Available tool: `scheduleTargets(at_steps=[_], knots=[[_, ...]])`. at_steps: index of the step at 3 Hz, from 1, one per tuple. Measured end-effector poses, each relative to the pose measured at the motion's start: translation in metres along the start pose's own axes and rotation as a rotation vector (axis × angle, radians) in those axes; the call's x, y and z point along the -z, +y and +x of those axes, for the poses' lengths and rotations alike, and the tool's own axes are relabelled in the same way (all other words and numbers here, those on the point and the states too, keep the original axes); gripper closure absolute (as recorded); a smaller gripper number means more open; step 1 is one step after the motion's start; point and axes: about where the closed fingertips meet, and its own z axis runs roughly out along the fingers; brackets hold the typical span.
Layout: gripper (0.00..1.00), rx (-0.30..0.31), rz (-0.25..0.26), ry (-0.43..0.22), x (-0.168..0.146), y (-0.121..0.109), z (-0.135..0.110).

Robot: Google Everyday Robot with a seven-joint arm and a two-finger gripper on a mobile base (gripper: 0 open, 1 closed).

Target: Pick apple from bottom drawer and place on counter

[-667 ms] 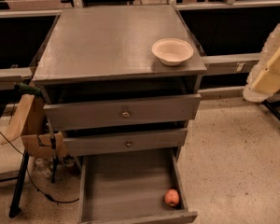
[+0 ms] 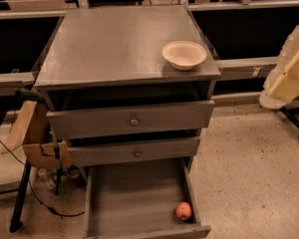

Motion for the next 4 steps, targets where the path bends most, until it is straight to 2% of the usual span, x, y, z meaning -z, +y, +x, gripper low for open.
scheduleTargets(at_steps=[1, 2, 4], knots=[[0.00, 0.000, 0.000, 0.000, 0.000, 0.000, 0.000], [0.00, -0.014, -0.020, -0.015, -0.046, 0.027, -0.012], [0.00, -0.013, -0.020, -0.015, -0.046, 0.027, -0.012]])
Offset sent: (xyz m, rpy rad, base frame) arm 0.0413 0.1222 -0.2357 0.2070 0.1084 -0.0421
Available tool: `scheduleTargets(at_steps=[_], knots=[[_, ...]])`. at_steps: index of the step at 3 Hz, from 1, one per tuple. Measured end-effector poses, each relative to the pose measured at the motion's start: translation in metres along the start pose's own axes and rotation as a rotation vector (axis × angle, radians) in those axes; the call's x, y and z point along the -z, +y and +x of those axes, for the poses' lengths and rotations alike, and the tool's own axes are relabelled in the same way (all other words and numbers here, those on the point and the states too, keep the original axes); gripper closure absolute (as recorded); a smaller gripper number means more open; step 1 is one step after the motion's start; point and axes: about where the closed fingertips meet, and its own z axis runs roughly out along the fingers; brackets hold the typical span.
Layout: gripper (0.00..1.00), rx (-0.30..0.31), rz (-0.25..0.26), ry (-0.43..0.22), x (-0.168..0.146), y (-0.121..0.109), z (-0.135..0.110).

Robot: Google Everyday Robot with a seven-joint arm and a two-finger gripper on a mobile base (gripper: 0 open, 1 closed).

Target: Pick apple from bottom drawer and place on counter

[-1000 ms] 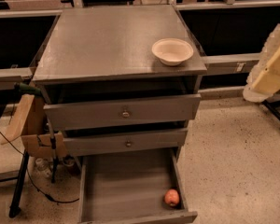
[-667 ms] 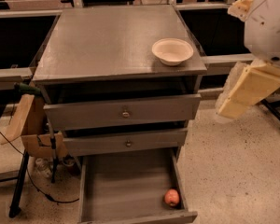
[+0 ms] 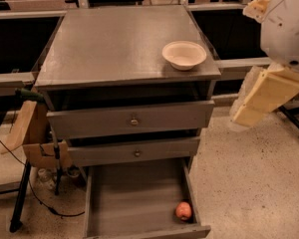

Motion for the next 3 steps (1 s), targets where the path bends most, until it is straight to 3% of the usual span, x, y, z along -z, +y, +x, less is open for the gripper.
scheduleTargets(at_steps=[1, 2, 3], knots=[[0.00, 0.011, -0.042, -0.020, -0.026, 0.022, -0.012], [0.00, 0.008, -0.108, -0.097, -0.076, 0.069, -0.041], [0.00, -0.019, -0.221, -0.178, -0.156, 0.132, -0.073]])
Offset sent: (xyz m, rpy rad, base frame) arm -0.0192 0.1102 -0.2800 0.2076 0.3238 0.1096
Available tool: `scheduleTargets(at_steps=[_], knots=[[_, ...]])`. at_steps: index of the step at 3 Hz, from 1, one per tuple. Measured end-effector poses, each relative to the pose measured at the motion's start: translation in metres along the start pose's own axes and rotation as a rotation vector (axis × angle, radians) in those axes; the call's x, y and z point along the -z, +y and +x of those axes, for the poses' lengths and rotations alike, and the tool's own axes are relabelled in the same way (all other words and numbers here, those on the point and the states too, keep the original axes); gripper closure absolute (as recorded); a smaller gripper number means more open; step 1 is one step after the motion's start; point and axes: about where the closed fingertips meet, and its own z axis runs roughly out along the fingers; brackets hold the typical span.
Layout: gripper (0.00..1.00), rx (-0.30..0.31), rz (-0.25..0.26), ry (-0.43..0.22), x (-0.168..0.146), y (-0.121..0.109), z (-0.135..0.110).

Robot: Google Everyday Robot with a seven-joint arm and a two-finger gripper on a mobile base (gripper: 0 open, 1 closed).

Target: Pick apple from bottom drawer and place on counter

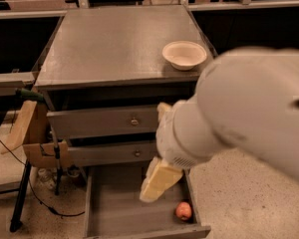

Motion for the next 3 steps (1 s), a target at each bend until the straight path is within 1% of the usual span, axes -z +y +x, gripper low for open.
scheduleTargets(at_steps=[1, 2, 3], knots=[[0.00, -0.042, -0.159, 0.002, -0.120, 0.050, 0.019], [0.00, -0.038, -0.288, 0.023, -0.266, 0.098, 0.040], [0.00, -0.040, -0.287, 0.026, -0.264, 0.098, 0.042]])
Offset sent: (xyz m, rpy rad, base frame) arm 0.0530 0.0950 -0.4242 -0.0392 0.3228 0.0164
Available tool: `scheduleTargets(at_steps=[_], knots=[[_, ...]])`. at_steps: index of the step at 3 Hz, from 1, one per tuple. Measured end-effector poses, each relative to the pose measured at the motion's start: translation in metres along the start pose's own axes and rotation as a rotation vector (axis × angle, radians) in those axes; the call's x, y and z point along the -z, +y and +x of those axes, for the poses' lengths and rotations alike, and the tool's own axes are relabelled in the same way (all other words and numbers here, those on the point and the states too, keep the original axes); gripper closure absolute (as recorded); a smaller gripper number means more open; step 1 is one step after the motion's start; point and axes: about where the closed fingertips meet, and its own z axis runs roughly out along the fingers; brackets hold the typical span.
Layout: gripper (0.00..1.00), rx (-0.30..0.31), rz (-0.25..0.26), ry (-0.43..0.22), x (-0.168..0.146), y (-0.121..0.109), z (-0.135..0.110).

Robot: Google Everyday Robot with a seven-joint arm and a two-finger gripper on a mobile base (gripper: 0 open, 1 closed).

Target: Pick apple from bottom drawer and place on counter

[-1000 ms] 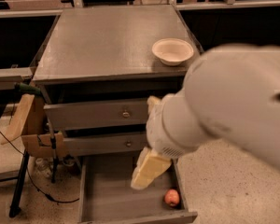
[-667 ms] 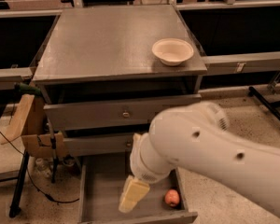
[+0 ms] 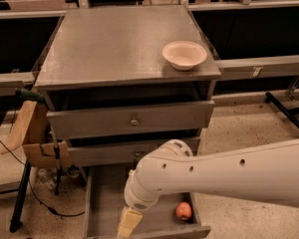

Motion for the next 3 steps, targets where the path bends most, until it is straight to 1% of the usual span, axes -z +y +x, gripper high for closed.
scheduleTargets(at_steps=[1, 2, 3], knots=[[0.00, -0.064, 0.000, 0.021, 0.003, -0.006, 0.017], [0.00, -0.156, 0.024, 0.076, 0.021, -0.005, 0.066], [0.00, -0.244, 0.046, 0.139, 0.042, 0.008, 0.127]])
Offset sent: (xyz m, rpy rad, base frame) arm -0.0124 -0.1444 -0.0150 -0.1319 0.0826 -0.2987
